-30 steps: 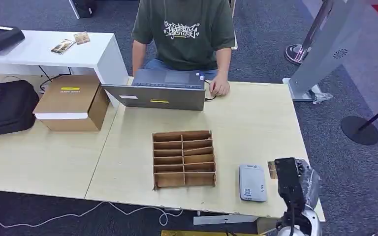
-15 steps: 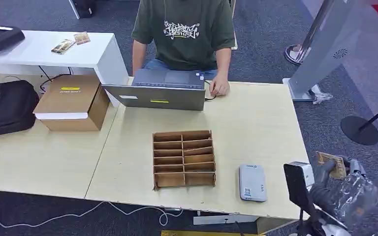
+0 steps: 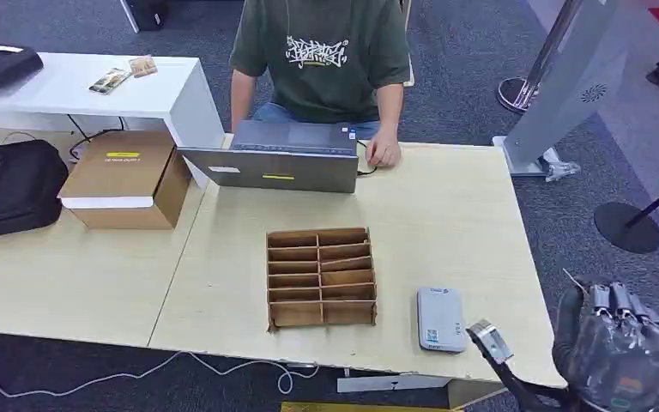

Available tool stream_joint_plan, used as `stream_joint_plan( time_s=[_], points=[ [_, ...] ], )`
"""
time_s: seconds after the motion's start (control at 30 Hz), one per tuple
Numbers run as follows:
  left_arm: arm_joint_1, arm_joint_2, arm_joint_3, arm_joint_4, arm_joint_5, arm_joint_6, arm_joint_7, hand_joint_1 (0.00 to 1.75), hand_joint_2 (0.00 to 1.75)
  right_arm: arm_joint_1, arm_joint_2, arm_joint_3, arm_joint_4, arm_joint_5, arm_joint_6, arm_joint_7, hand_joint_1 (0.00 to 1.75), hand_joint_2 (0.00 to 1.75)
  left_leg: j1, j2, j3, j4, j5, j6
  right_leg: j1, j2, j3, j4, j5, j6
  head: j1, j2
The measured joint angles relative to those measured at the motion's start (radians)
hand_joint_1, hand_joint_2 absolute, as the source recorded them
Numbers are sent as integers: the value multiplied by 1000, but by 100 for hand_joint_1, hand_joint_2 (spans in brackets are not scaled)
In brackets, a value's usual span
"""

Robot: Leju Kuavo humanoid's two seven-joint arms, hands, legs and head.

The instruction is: Pass the card to the sensor for recognition and then transmit it.

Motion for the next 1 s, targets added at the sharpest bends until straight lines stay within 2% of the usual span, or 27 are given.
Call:
stream_joint_plan(
  time_s=[0.13, 0.43, 0.8, 1.0],
  points=[
    [1, 2, 0, 0, -1, 0, -1, 0, 0, -1, 1, -46, -33, 0, 0, -67, 175, 175, 0, 0, 0, 0, 0, 0, 0, 0, 0, 0, 0, 0, 0, 0],
    [2, 6, 0, 0, -1, -2, -1, 0, 0, -6, 1, -81, -76, -2, 0, -133, 175, 175, 0, 0, 0, 0, 0, 0, 0, 0, 0, 0, 0, 0, 0, 0],
    [2, 18, 0, 0, -32, -8, -2, 0, 0, -19, 0, -94, -59, -2, 0, -180, 175, 175, 0, 0, -1, 0, 0, 0, 0, 0, 0, 0, 0, 0, 0, 0],
    [2, 24, 0, 0, -40, -7, 1, 0, 0, -73, -11, -94, -6, -2, 0, -196, 175, 175, 0, -1, -1, 0, 0, 0, 0, -1, 1, 0, 0, 0, 0, 0]
  ],
)
